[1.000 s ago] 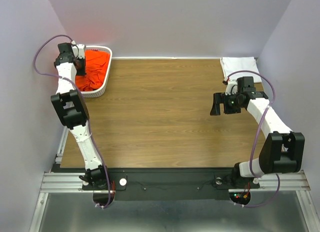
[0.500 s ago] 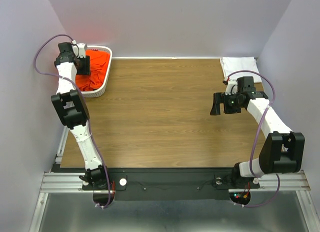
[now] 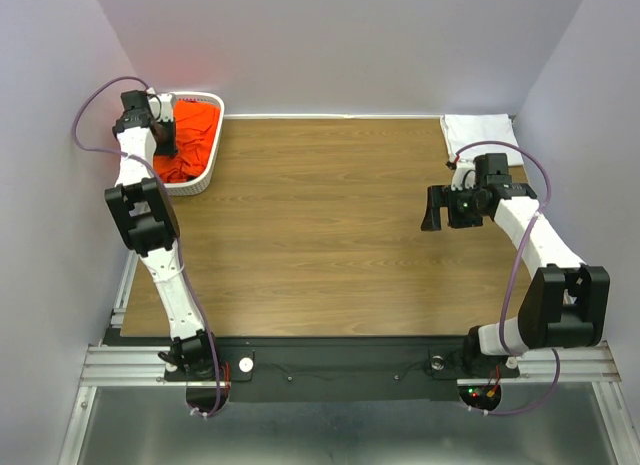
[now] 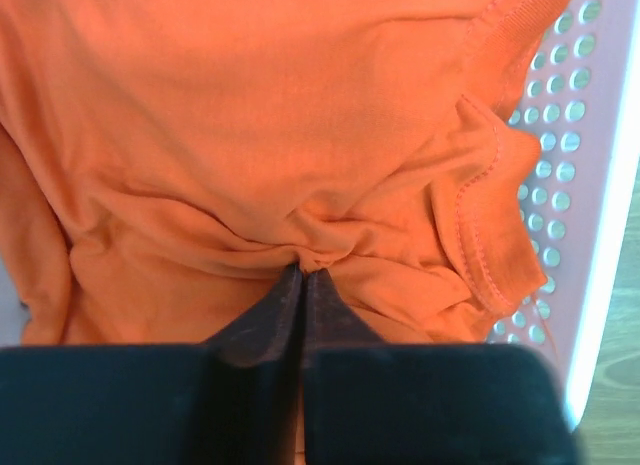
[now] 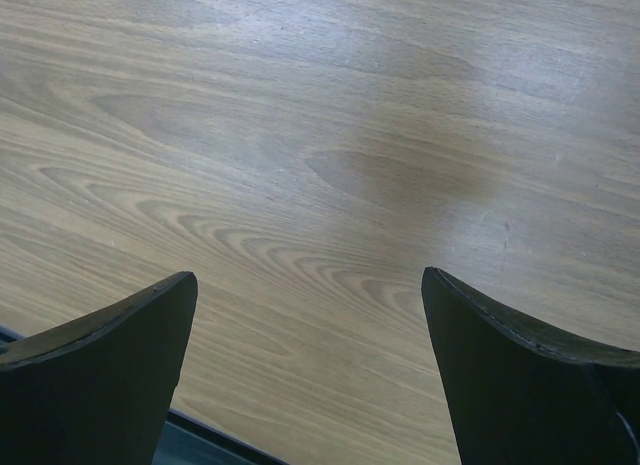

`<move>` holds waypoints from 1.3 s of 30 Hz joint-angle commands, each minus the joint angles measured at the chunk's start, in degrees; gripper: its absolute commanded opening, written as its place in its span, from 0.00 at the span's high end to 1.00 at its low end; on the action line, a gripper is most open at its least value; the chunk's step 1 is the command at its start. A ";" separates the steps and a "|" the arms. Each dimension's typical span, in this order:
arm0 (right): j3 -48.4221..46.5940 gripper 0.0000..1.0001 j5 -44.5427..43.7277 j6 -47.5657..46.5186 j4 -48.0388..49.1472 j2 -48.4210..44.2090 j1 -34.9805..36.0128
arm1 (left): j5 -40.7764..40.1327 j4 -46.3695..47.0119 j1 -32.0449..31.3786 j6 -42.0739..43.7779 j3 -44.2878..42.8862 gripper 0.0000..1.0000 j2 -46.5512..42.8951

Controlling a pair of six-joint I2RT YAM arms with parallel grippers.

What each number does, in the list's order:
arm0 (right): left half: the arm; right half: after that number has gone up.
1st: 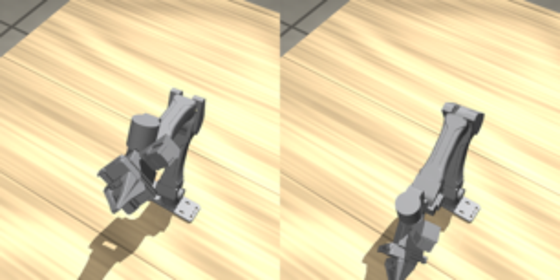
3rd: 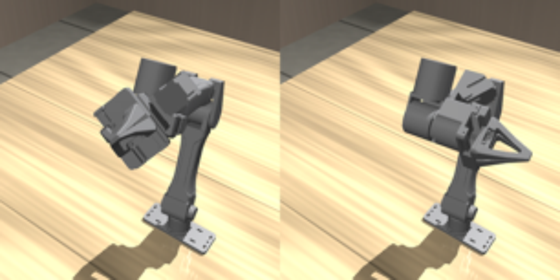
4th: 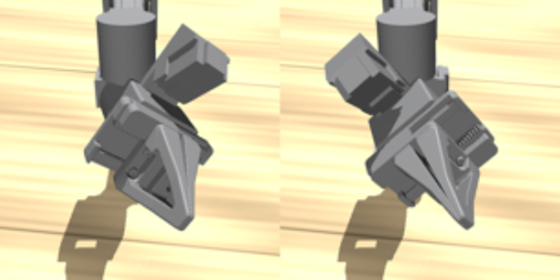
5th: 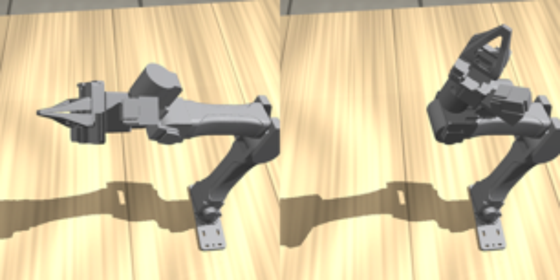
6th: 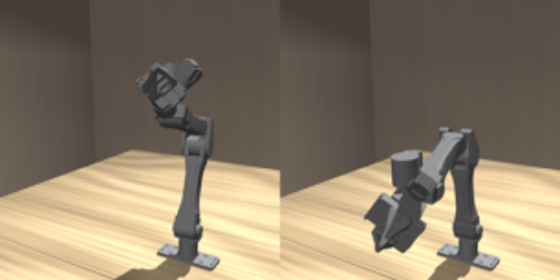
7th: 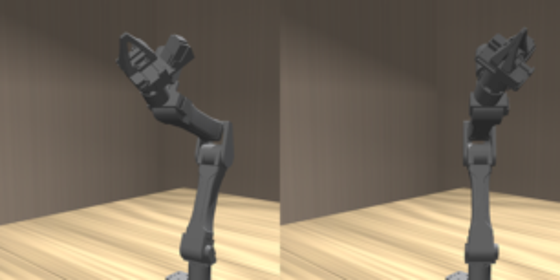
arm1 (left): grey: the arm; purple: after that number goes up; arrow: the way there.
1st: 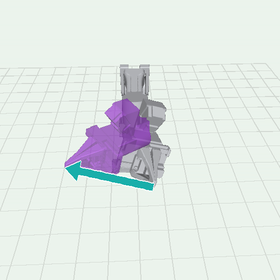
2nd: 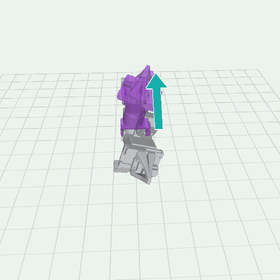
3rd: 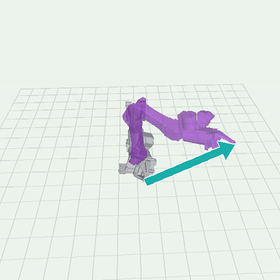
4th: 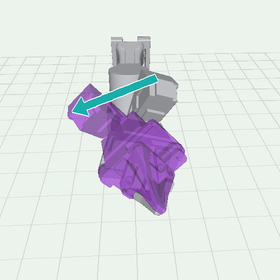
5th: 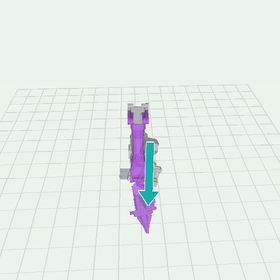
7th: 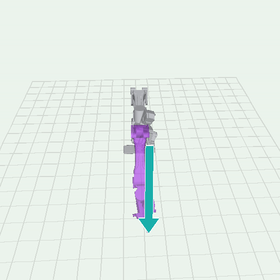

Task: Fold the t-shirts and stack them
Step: Grab the tshirt from the pile, then move the tshirt to the center of the board

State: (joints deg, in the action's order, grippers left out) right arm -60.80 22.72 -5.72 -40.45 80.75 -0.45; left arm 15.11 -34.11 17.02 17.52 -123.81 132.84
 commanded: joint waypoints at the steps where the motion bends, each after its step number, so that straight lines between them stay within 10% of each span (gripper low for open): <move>1: -1.61 0.00 -0.92 0.53 1.77 -2.00 -0.26 | 0.87 -1.05 0.47 -1.08 -1.44 1.00 -2.22; 22: -2.49 0.00 -0.66 1.15 1.86 -3.41 -0.34 | 18.53 3.61 -9.36 -5.91 -14.09 1.00 -30.61; 31: -2.75 0.00 0.04 1.32 2.13 -3.58 -0.43 | 27.41 17.39 -25.26 -24.18 -17.87 1.00 -37.91; 39: -3.45 0.00 -0.40 1.50 2.04 -4.46 -1.66 | 33.12 30.06 -22.13 -35.87 -13.41 1.00 -40.72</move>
State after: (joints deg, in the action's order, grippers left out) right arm -61.08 22.48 -4.64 -40.27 78.67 -1.32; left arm 43.42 -16.25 -8.78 -10.09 -138.28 97.01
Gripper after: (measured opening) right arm 0.999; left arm 0.019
